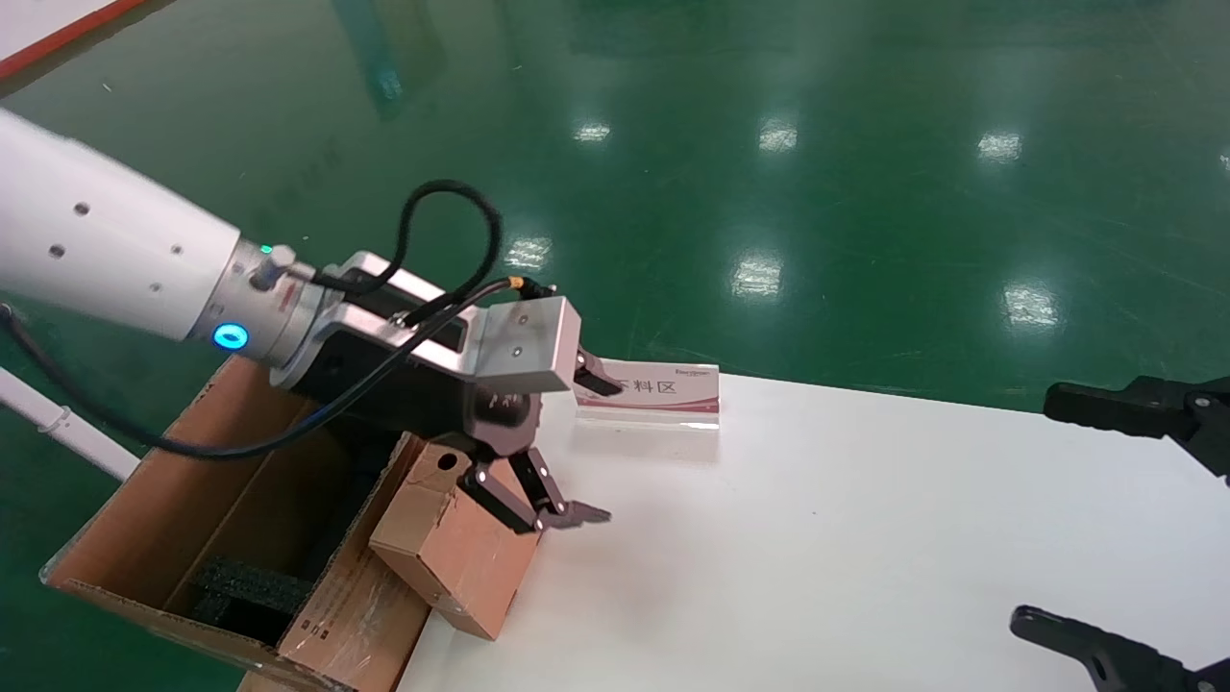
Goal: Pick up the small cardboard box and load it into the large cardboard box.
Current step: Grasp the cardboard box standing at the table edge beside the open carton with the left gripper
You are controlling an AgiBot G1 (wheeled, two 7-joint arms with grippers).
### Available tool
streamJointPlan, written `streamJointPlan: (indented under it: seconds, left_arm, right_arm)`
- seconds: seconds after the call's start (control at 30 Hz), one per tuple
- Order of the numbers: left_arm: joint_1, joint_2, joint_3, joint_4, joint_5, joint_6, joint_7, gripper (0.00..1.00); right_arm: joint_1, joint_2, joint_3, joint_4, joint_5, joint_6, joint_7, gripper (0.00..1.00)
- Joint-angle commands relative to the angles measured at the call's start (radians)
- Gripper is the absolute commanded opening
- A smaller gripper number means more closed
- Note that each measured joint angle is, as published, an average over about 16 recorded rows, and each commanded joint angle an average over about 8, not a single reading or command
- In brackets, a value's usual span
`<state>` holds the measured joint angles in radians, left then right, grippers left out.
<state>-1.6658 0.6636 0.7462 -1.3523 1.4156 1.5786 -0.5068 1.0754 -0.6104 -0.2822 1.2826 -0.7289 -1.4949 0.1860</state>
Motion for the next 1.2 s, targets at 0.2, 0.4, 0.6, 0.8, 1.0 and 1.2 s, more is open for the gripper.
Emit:
streamJointPlan:
  seconds: [0.2,0.4,0.6,0.8,1.0,1.2]
  left_arm:
    - [-0.157,0.041,0.203,0.000,0.089,0.004,-0.137,1.00]
    - [-0.260,0.072,0.364,0.004,0.111,0.003,-0.314,1.00]
    - [-0.342,0.090,0.495,0.005,0.113,0.000,-0.468,1.00]
    - [-0.396,0.098,0.604,0.008,0.086,-0.003,-0.588,1.00]
    - [-0.449,0.092,0.673,0.006,0.075,-0.017,-0.666,1.00]
    - [-0.486,0.089,0.717,0.004,0.085,-0.026,-0.713,1.00]
  right_arm:
    - [0.000,0.000,-0.001,0.000,0.000,0.000,0.000,1.00]
    - [0.000,0.000,-0.001,0.000,0.001,0.000,0.000,1.00]
    - [0.000,0.001,-0.001,0.000,0.001,0.001,-0.001,1.00]
    - [0.000,0.001,-0.002,0.000,0.001,0.001,-0.001,1.00]
    - [0.000,0.001,-0.002,0.000,0.002,0.001,-0.001,1.00]
    - [0.001,0.001,-0.003,0.000,0.002,0.001,-0.001,1.00]
